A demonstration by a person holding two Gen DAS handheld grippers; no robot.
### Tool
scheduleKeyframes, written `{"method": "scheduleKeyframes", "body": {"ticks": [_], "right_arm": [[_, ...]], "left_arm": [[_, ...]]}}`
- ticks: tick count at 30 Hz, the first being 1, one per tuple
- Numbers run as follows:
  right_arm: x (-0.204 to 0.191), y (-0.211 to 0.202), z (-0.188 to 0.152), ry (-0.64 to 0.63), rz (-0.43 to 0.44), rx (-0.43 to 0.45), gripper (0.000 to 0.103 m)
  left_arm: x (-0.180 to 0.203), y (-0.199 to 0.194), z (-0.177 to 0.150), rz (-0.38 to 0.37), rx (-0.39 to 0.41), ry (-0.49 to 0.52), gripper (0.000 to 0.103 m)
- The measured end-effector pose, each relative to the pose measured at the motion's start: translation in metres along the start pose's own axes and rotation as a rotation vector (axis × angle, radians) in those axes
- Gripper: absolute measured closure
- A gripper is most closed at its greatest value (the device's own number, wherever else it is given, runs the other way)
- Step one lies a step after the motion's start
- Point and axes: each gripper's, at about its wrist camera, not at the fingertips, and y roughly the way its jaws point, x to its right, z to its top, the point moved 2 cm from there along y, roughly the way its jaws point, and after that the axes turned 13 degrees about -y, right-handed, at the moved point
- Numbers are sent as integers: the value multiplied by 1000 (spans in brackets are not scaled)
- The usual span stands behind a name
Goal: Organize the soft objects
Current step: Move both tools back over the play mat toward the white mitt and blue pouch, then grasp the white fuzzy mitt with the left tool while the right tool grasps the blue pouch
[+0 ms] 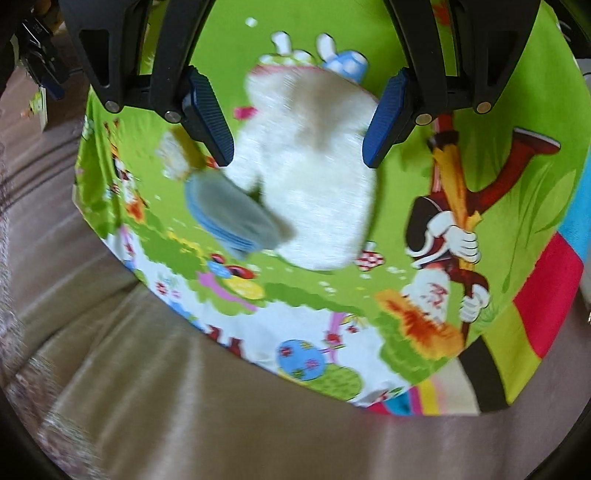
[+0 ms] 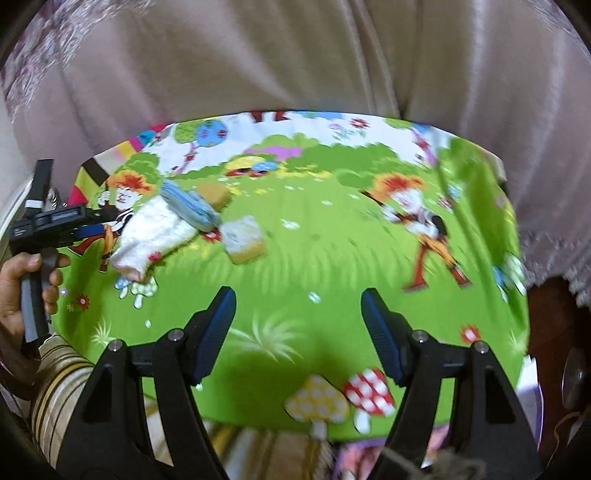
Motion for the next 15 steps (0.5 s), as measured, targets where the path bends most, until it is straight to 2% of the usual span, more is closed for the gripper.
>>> {"method": "scheduleKeyframes", "body": {"ticks": [8,12,15], "right_arm": [[-42,48,47,-108,88,34,29],[-61,75,64,-165,120,34,29],[-74,94,74,-204,134,24,30]], "left_arm": [[-24,37,3,11,-83,-45,30],[-20,54,-7,15,-129,-10,30],[-12,55,-11,37,-117,48,32]]}}
